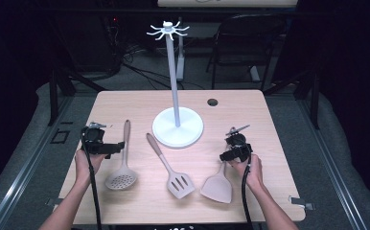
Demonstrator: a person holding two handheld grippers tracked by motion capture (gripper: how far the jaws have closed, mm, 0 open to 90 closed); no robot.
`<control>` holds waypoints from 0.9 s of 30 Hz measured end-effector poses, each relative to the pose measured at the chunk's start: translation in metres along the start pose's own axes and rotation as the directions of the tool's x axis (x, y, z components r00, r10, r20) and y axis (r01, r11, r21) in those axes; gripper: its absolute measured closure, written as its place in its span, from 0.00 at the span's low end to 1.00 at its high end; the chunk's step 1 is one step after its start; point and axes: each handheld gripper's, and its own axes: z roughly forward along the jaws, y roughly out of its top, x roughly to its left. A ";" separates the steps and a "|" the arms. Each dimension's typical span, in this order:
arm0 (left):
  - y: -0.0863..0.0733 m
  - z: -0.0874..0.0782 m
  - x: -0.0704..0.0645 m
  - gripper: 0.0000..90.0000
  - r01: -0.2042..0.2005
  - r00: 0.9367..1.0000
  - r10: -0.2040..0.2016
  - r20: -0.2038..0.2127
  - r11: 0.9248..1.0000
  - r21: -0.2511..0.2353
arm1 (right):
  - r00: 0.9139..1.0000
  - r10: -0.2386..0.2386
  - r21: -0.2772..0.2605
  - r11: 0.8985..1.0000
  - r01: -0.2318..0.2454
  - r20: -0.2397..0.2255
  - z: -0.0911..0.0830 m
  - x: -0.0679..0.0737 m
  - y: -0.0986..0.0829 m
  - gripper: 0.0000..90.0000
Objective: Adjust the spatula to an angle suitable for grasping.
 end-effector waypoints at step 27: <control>0.005 0.009 -0.008 0.05 -0.032 0.999 0.032 -0.009 0.999 0.026 | 0.998 -0.033 0.056 0.998 0.036 -0.062 0.003 0.003 0.007 0.67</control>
